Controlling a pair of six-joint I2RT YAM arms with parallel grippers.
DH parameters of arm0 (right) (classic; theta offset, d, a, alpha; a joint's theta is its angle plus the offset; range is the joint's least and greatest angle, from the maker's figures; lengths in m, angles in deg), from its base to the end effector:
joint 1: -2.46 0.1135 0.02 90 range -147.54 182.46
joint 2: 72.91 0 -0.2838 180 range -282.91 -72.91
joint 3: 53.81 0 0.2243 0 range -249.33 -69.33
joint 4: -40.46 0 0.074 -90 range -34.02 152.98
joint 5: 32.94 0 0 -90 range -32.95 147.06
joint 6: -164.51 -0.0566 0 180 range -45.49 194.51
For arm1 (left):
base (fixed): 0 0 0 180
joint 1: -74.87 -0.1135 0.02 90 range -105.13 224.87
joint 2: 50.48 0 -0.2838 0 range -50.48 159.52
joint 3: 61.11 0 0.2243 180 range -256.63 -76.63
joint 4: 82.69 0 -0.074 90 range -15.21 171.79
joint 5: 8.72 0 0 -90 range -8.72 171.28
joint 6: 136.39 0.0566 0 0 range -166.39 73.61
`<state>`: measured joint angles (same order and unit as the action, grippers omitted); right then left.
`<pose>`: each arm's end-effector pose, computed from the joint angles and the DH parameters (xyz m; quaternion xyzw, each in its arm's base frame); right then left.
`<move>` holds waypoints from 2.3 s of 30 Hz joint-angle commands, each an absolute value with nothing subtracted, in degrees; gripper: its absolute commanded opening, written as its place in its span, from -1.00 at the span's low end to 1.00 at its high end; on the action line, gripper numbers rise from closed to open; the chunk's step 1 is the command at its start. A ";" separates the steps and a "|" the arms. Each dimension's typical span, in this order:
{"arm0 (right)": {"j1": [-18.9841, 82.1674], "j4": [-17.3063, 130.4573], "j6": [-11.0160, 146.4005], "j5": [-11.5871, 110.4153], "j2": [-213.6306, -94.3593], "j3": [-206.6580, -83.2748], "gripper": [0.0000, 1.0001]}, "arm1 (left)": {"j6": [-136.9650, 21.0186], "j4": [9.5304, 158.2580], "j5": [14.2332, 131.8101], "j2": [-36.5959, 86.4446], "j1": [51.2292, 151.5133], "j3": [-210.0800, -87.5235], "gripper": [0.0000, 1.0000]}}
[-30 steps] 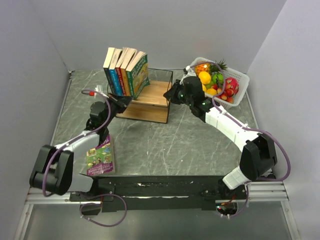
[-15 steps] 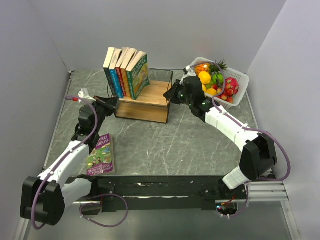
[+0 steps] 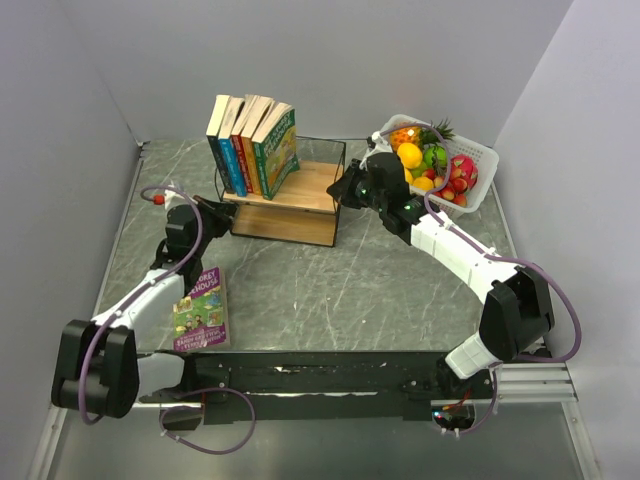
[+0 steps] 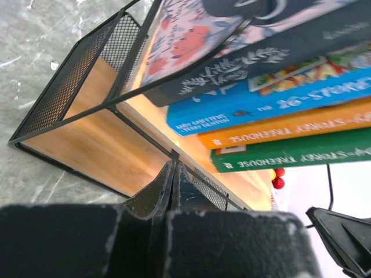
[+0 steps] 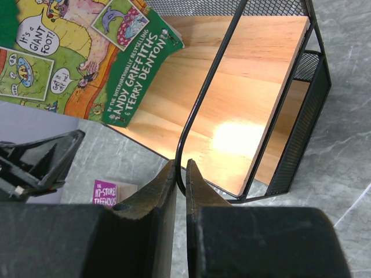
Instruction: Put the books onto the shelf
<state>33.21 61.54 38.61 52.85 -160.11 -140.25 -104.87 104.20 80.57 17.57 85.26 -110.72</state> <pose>0.3000 0.1833 0.3455 0.0166 0.8278 0.3331 0.4512 0.2503 -0.0466 0.2796 -0.3121 0.7090 -0.3615 0.5188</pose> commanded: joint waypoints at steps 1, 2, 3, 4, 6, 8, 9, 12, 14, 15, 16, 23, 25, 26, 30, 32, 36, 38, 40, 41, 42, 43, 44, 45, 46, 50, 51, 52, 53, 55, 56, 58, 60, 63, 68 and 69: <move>33.49 68.55 37.24 51.34 -161.33 -138.85 -1.00 | -106.33 108.50 78.38 19.48 84.63 -112.75 -0.98; 33.49 68.46 37.15 51.26 -161.33 -138.85 -1.00 | -106.42 108.60 78.38 20.18 84.63 -113.45 -0.98; 33.58 68.46 37.15 51.25 -161.42 -138.85 -1.00 | -106.42 108.77 78.12 20.44 84.63 -113.63 -0.98; 33.49 68.46 37.15 51.17 -161.33 -138.77 -1.00 | -106.51 109.12 77.94 20.79 84.63 -113.90 -0.98; 33.40 68.55 37.24 51.17 -161.42 -138.77 -1.00 | -106.86 110.35 77.51 21.41 84.63 -114.16 -0.98; 33.49 68.46 37.33 51.08 -161.42 -138.77 -1.00 | -107.13 111.49 77.15 21.85 84.54 -114.34 -0.98; 33.49 68.46 37.33 51.17 -161.42 -138.68 -1.00 | -107.30 111.85 77.06 22.03 84.54 -114.34 -0.98; 33.40 68.55 37.59 51.17 -161.51 -138.76 -1.00 | -107.65 112.99 76.71 22.20 84.45 -114.25 -0.98; 33.49 68.55 37.50 50.99 -161.59 -138.85 -1.00 | -107.74 113.26 77.06 22.38 84.54 -114.25 -0.98; 33.40 68.55 37.50 51.08 -161.60 -138.85 -1.00 | -107.74 113.17 77.06 22.55 84.54 -114.42 -0.98; 33.40 68.46 37.50 51.08 -161.60 -138.94 -1.00 | -107.74 113.52 77.15 22.64 84.54 -114.43 -0.98; 33.40 68.20 37.24 50.81 -161.95 -138.59 -1.00 | -108.36 114.92 77.06 25.19 84.54 -115.66 -0.98; 33.49 68.20 37.24 50.81 -161.95 -138.59 -1.00 | -108.44 114.93 77.15 25.72 84.54 -116.27 -0.98; 33.49 68.28 37.33 50.81 -161.95 -138.68 -1.00 | -108.53 115.01 77.15 26.24 84.54 -116.45 -0.98; 33.49 68.37 37.42 50.90 -161.95 -138.68 -1.00 | -108.79 115.45 77.06 27.30 84.54 -117.15 -0.98; 33.40 68.46 37.50 50.81 -162.04 -138.77 -1.00 | -108.80 115.28 77.06 27.83 84.54 -117.59 -0.98; 33.49 68.46 37.59 50.90 -161.95 -138.77 -1.00 | -108.71 115.10 77.15 28.44 84.54 -118.20 -0.98; 33.49 68.46 37.59 50.90 -161.95 -138.77 -1.00 | -108.62 115.28 77.33 28.71 84.54 -118.29 -0.98; 33.49 68.55 37.51 50.82 -162.03 -138.68 -1.00 | -108.62 115.36 77.24 28.88 84.54 -118.47 -0.98; 33.49 68.46 37.68 50.81 -162.04 -138.68 -1.00 | -108.62 115.54 77.33 29.06 84.54 -118.47 -0.98; 33.40 68.46 37.59 50.81 -162.04 -138.68 -1.00 | -108.62 115.37 77.33 29.23 84.54 -118.56 -0.98; 33.49 68.46 37.59 50.81 -161.95 -138.68 -1.00 | -108.53 115.28 77.41 29.24 84.54 -118.56 -0.98; 33.49 68.46 37.68 50.81 -162.03 -138.76 -1.00 | -108.53 115.28 77.50 29.41 84.45 -118.64 -0.98; 33.49 68.55 37.68 50.73 -162.04 -138.77 -1.00 | -108.45 115.28 77.50 29.58 84.54 -118.82 -0.98; 33.49 68.55 37.59 50.81 -162.04 -138.77 -1.00 | -108.44 115.36 77.50 29.67 84.54 -118.91 -0.98; 33.49 68.46 37.51 50.81 -162.12 -138.68 -1.00 | -108.62 115.80 77.15 30.29 84.54 -119.00 -0.98; 33.40 68.55 37.59 50.81 -162.04 -138.68 -1.00 | -108.53 115.80 77.06 30.29 84.54 -118.91 -0.97; 33.49 68.55 37.59 50.90 -162.04 -138.68 -1.00 | -108.53 115.80 77.15 29.77 84.45 -118.56 -0.98; 33.49 68.46 37.59 50.90 -161.95 -138.59 -1.00 | -108.45 115.89 77.24 29.50 84.54 -118.30 -0.98; 33.49 68.46 37.59 50.81 -161.95 -138.59 -1.00 | -108.18 115.46 77.42 28.19 84.54 -117.77 -0.98; 33.49 68.46 37.68 50.73 -162.03 -138.59 -1.00 | -107.92 114.93 77.33 27.66 84.54 -117.68 -0.98; 33.49 68.55 37.77 50.81 -162.04 -138.50 -1.00 | -107.39 113.79 77.33 25.38 84.54 -117.33 -0.98; 33.49 68.72 37.86 50.90 -162.04 -138.59 -1.00 | -106.69 111.95 77.59 23.27 84.54 -116.80 -0.98; 33.49 68.81 37.94 51.08 -161.86 -138.59 -1.00 | -105.73 109.40 78.21 19.05 84.45 -115.84 -0.98; 33.49 68.55 37.77 50.82 -161.95 -138.68 -1.00 | -104.40 105.09 80.48 12.81 84.54 -114.60 -0.98; 33.49 68.55 37.77 50.90 -161.95 -138.68 -1.00 | -104.40 104.21 80.84 12.28 84.54 -114.34 -0.98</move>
<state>33.16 61.50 39.22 52.41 -160.16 -140.25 -106.23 107.57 78.61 15.58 84.70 -115.70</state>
